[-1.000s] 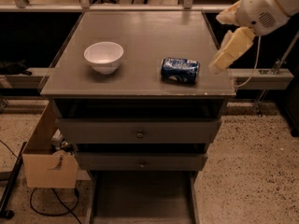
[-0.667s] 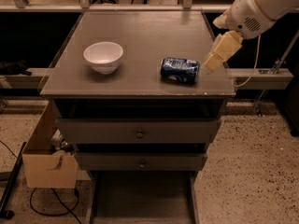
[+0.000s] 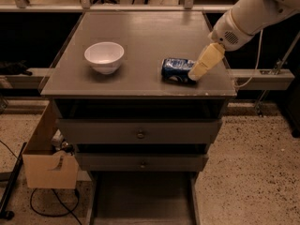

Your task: Place pepsi can into bottom drawer

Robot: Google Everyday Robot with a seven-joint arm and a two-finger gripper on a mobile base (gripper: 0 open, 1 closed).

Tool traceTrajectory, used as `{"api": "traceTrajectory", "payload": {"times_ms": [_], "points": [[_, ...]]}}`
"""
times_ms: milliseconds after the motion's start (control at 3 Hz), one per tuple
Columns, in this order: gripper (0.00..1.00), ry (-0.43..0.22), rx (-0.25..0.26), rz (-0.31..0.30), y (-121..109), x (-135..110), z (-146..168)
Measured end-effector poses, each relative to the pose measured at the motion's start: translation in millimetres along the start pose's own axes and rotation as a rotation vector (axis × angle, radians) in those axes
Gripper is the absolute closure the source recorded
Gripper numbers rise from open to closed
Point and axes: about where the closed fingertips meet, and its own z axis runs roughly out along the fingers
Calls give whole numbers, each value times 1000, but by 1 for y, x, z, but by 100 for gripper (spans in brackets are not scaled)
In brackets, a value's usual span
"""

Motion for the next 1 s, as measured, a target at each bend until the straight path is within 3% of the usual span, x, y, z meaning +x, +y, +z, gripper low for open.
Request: {"api": "traceTrajectory", "payload": {"times_ms": [333, 1000], "points": [[0, 5, -15, 5, -13, 4, 30], [0, 17, -44, -19, -13, 5, 55]]}}
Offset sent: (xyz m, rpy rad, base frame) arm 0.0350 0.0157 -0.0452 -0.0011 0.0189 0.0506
